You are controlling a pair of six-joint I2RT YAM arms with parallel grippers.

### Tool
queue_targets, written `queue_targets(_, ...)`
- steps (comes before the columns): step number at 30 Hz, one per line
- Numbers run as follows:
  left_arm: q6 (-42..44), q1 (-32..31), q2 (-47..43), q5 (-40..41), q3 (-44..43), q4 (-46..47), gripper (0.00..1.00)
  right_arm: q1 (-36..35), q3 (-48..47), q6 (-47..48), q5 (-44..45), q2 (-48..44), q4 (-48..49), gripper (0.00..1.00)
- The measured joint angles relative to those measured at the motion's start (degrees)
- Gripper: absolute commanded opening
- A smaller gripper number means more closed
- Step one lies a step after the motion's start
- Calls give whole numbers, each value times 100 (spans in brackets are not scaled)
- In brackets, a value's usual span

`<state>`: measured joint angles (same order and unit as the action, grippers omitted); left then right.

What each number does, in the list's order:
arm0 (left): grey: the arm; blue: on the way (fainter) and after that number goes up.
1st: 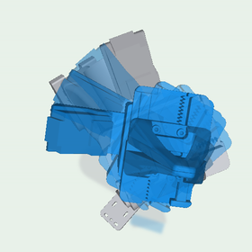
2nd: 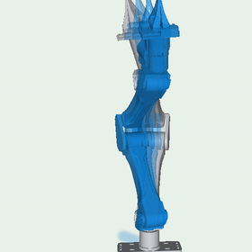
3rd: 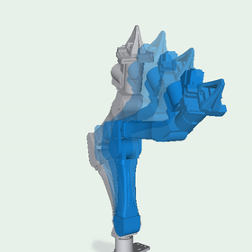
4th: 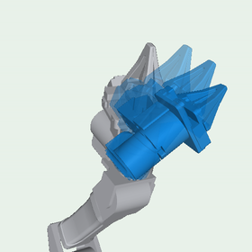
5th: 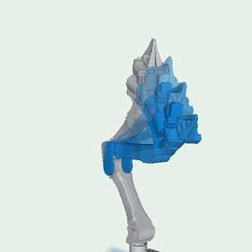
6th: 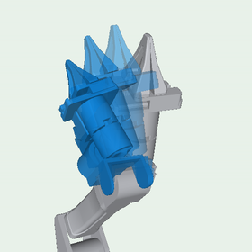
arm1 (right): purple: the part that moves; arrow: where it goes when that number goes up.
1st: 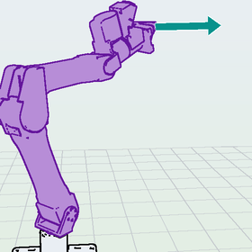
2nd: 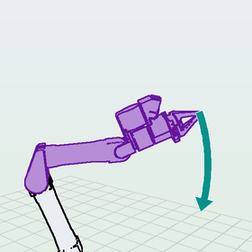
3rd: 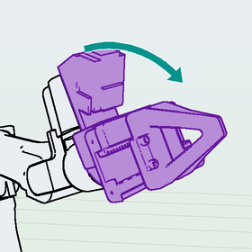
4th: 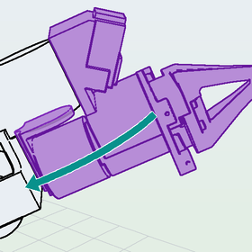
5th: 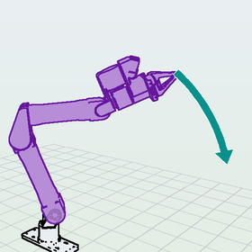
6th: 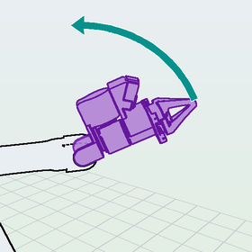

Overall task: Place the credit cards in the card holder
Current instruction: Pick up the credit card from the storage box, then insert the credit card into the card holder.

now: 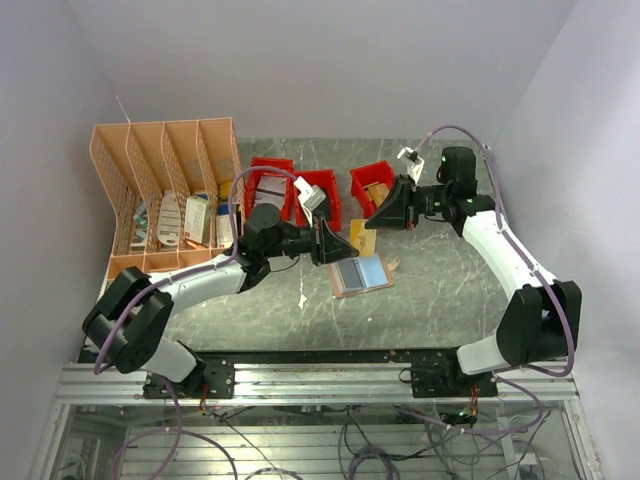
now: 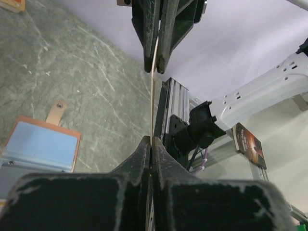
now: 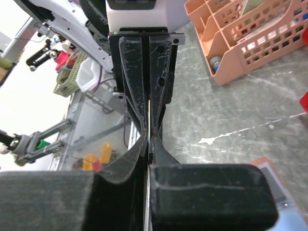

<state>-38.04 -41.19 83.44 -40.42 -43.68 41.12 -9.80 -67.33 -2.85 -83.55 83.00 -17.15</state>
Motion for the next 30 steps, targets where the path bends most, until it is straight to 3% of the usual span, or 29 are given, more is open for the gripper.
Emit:
queue_targets(5, 22, 66, -7, 81, 2, -343, 35, 35, 861, -1318, -166, -129, 1696, 0)
queue_targets(8, -22, 166, -175, 352, 197, -400, 40, 205, 1093, -1399, -31, -125, 1700, 0)
queue_targets(13, -334, 273, -879, 1338, 1091, -457, 37, 612, 481, 328, 1019, 127, -24, 0)
queue_targets(18, -752, -114, -846, 2166, 1451, -411, 29, 647, 929, 1115, 1609, 138, -579, 0)
queue_targets(24, -1073, -540, 439, 2496, 1211, 96, 20, 715, 1344, 1390, 1797, 656, -756, 0)
queue_targets(30, -1174, -590, 1523, 2551, 815, 256, 18, 800, 1180, 1711, 1716, 1543, -1012, 0)
